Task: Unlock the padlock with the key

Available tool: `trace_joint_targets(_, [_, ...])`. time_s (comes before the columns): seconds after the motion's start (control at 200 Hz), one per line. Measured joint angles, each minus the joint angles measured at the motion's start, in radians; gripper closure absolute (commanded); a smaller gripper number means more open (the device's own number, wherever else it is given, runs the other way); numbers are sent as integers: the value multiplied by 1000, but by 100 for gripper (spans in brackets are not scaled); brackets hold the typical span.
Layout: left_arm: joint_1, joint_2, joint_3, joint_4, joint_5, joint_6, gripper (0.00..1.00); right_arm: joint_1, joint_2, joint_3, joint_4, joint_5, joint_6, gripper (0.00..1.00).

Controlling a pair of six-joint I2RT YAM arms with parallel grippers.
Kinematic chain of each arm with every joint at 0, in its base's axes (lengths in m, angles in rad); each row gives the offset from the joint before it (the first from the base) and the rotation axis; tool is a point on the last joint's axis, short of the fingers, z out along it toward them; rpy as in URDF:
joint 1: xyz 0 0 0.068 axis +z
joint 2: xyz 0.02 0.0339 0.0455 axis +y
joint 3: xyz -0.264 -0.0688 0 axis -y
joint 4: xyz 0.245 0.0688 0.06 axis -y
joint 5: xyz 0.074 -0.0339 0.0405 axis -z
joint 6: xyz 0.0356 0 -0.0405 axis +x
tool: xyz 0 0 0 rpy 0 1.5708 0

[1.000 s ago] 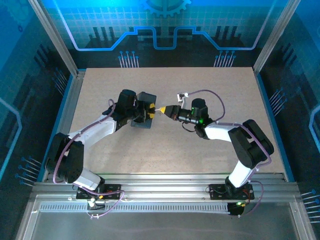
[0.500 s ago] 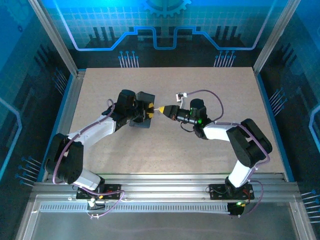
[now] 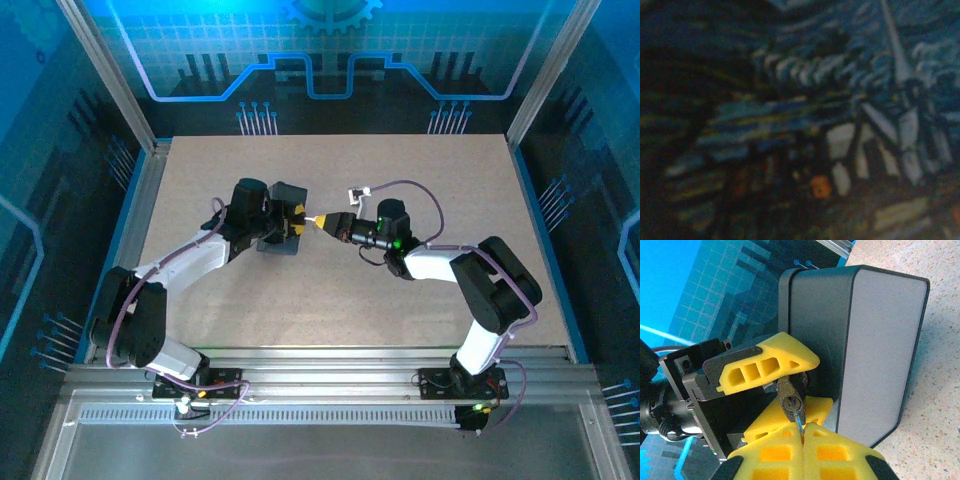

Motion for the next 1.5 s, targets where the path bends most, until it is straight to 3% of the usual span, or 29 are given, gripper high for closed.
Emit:
trace_joint_targets(0.24, [51, -1, 0, -32, 112, 133, 100, 1, 0, 11, -47, -61, -42, 100])
trace_joint_targets(0.55, [88, -11, -11, -34, 167, 188, 100, 43, 0, 47, -80, -132, -79, 100])
trace_joint_targets(0.991, [106, -13, -12, -54, 195, 212, 100, 16, -35, -17, -89, -60, -84, 100])
trace_joint_targets(1.501, [106, -13, -12, -57, 195, 213, 100, 16, -17, 20, -63, -59, -86, 100])
